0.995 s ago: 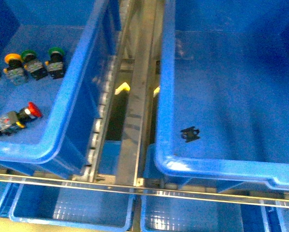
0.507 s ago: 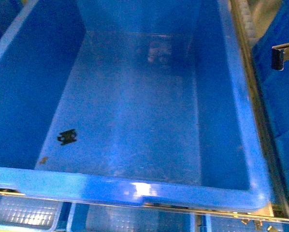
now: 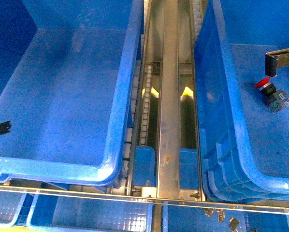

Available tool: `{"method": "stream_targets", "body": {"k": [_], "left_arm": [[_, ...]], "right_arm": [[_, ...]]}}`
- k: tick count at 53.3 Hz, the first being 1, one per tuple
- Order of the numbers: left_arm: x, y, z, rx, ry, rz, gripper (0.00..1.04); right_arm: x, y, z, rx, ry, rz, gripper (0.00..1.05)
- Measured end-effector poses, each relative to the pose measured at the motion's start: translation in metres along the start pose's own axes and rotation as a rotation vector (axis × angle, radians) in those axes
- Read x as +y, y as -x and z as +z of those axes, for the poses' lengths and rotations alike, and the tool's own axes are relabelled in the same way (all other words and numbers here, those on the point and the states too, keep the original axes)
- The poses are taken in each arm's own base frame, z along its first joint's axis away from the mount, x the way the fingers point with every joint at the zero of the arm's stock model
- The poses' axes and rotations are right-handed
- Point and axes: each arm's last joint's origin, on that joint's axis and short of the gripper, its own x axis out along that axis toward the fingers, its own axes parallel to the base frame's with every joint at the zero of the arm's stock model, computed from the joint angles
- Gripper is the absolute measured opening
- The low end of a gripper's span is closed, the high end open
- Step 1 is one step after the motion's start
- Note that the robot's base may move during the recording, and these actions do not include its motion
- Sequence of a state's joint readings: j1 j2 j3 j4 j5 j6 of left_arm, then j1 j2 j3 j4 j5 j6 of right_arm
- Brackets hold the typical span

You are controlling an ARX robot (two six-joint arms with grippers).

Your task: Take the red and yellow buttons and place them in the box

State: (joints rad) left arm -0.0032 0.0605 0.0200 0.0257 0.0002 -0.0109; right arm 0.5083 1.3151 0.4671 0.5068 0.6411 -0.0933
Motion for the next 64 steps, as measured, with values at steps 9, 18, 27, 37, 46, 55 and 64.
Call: {"method": "stream_targets", "body": {"k": [9, 18, 27, 37, 46, 55, 64], "left_arm": [[0.0, 0.003, 0.001, -0.017, 0.0, 0.002, 0.03], [0.0, 0.003, 0.001, -0.019, 0.0, 0.001, 0.22], [0.0, 0.003, 0.001, -0.019, 0.0, 0.001, 0.61], [0.0, 0.003, 0.001, -0.019, 0.0, 0.001, 0.91], [0.0, 0.003, 0.001, -0.019, -0.002, 0.001, 0.97], [0.0, 0.003, 0.001, -0.02, -0.002, 0.001, 0.97], [0.0, 0.003, 0.001, -0.019, -0.002, 0.001, 0.97]], "right_arm": [[0.001, 0.001, -0.001, 0.004, -0.002, -0.004, 0.27], [-0.002, -0.001, -0.003, 0.013, -0.018, -0.028, 0.26], [-0.014, -0.02, -0.017, 0.08, -0.045, -0.08, 0.26], [-0.017, -0.048, -0.041, 0.169, -0.032, -0.113, 0.26], [-0.007, -0.087, -0.047, 0.218, -0.034, -0.125, 0.26], [0.005, -0.12, -0.049, 0.274, -0.057, -0.143, 0.26], [0.017, -0.147, -0.053, 0.353, -0.094, -0.173, 0.26]]}}
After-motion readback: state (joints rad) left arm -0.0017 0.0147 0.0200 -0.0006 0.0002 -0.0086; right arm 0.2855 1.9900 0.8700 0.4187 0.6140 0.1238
